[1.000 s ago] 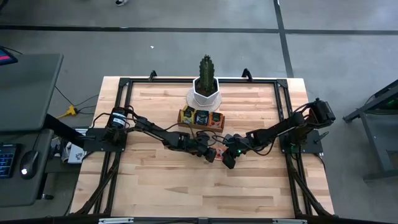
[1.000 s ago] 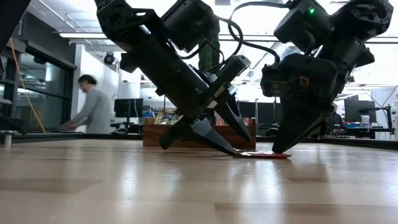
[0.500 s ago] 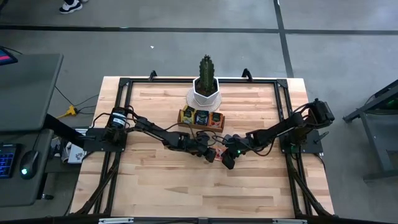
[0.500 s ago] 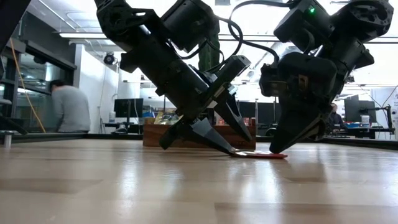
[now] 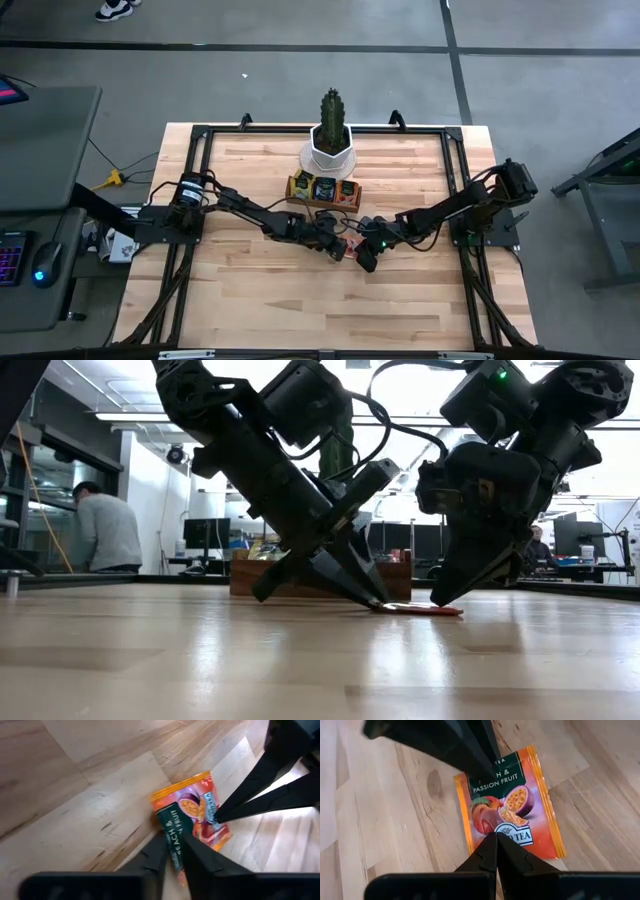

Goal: Pick & Place Tea
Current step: Put the orange tea bag into the right section of the wooden organizer

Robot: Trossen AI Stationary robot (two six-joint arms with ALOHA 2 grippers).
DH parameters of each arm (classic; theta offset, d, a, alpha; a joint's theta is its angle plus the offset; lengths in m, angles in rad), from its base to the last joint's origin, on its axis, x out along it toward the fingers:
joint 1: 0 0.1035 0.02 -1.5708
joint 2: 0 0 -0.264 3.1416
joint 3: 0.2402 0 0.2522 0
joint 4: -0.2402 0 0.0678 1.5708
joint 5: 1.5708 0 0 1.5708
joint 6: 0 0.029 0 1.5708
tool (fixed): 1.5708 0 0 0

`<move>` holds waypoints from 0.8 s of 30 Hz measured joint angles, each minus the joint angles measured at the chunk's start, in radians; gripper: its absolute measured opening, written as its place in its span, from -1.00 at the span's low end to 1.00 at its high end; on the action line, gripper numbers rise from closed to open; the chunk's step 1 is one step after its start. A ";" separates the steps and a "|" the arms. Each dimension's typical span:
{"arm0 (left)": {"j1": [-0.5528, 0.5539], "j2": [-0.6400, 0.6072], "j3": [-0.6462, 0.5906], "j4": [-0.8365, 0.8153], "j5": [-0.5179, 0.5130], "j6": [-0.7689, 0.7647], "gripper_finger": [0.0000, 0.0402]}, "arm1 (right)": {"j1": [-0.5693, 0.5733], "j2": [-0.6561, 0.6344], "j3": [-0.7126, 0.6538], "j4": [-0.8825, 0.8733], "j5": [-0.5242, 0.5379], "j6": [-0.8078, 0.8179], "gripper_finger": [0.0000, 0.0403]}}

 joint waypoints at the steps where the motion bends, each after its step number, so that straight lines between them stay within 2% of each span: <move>1: 0.000 0.000 0.000 -0.002 -0.001 0.008 -0.77 | 0.000 0.000 0.000 0.000 0.000 0.000 -1.00; 4: 0.000 0.002 -0.001 -0.002 -0.008 0.036 -0.96 | 0.000 0.000 0.000 0.001 0.000 0.000 -1.00; 16: 0.000 0.002 -0.001 0.009 -0.017 0.076 -1.00 | 0.000 -0.019 0.001 0.001 0.000 0.008 -1.00; 24: 0.000 0.002 -0.001 0.013 -0.019 0.113 -1.00 | 0.000 -0.178 0.002 -0.090 0.053 0.009 -1.00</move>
